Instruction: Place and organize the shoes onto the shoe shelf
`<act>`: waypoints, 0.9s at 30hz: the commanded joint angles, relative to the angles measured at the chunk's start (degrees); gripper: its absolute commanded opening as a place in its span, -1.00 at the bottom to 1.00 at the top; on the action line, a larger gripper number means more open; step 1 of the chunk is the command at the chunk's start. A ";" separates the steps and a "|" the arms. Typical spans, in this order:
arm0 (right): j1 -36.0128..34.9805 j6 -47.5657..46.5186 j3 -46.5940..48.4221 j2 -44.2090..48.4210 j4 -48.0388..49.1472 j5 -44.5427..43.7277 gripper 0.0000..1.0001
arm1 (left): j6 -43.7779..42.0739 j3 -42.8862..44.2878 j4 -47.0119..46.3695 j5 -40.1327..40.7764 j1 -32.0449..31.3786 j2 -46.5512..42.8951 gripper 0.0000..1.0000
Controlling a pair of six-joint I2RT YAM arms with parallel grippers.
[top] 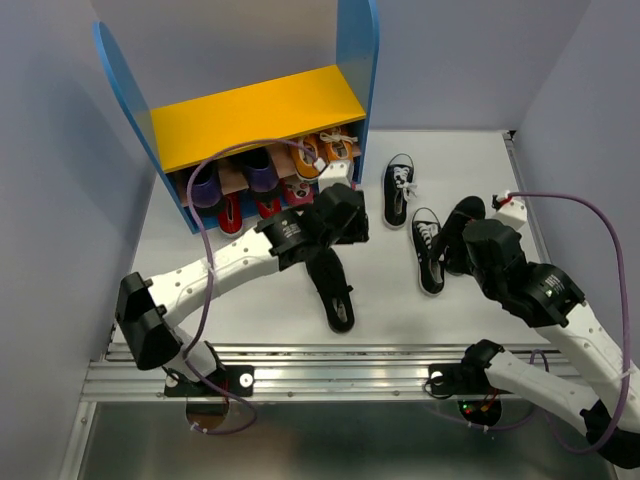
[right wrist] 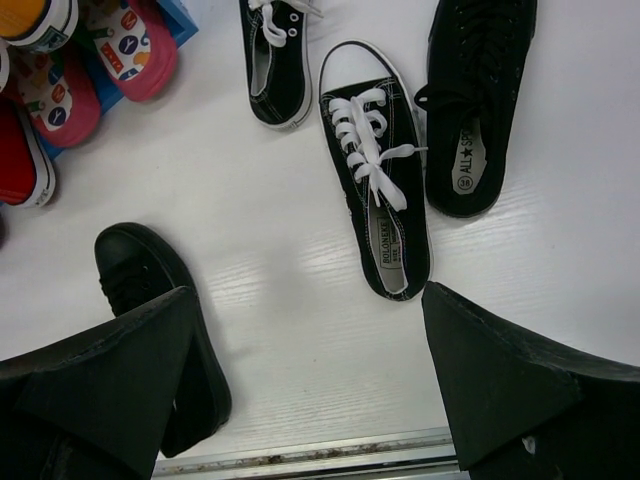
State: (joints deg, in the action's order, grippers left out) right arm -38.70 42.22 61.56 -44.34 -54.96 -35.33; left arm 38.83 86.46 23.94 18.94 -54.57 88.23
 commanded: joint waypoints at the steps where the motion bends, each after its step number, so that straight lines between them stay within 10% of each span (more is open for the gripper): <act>1: 0.03 -1.43 2.08 -0.40 1.34 -2.45 1.00 | 4.40 -10.85 4.97 3.38 -2.73 -7.60 0.21; 14: 2.73 -3.63 -4.16 -17.09 10.04 -0.45 0.99 | 11.35 -22.30 6.55 5.14 -2.74 -21.60 0.19; 21: 8.45 -9.69 -1.54 -27.70 20.41 6.67 0.26 | 12.41 -22.82 6.73 6.02 -2.04 -26.60 0.19; 27: 16.80 -12.24 5.40 -37.65 26.74 11.85 0.04 | 14.08 -24.49 7.52 6.99 -1.95 -29.77 0.18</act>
State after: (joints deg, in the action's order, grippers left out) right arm -27.20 33.01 61.45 -78.54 -36.25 -27.83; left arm 51.40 63.33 31.03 23.59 -56.77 61.25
